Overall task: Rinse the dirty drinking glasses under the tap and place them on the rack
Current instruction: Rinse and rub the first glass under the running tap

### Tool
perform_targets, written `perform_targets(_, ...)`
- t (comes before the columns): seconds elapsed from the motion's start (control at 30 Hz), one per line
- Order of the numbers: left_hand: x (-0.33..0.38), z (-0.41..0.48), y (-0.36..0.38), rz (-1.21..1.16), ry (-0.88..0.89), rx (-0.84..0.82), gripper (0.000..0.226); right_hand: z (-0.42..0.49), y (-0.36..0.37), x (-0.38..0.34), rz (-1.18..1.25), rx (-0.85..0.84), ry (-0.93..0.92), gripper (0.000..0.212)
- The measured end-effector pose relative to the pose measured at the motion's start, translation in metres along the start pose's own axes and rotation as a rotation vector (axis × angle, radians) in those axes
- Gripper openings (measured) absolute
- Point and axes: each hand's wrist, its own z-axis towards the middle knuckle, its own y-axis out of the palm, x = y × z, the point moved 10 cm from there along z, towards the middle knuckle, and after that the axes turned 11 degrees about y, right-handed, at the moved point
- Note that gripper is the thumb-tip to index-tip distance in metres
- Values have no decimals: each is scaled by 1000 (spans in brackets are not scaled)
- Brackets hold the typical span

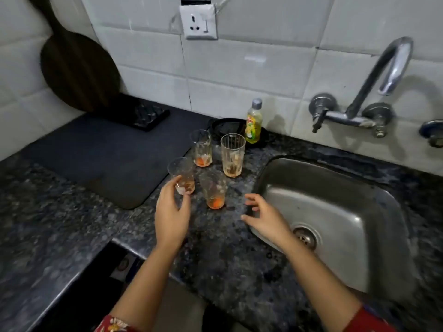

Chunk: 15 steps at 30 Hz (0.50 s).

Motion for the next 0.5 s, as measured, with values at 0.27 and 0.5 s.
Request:
perform_targets(0.27,-25,52,-7,7,73,50,31,49,47,-41,165,16,-65,101)
perform_targets(0.5,-13,65,-8,0,203,0,30,54,49,-48,427,168,-57,62)
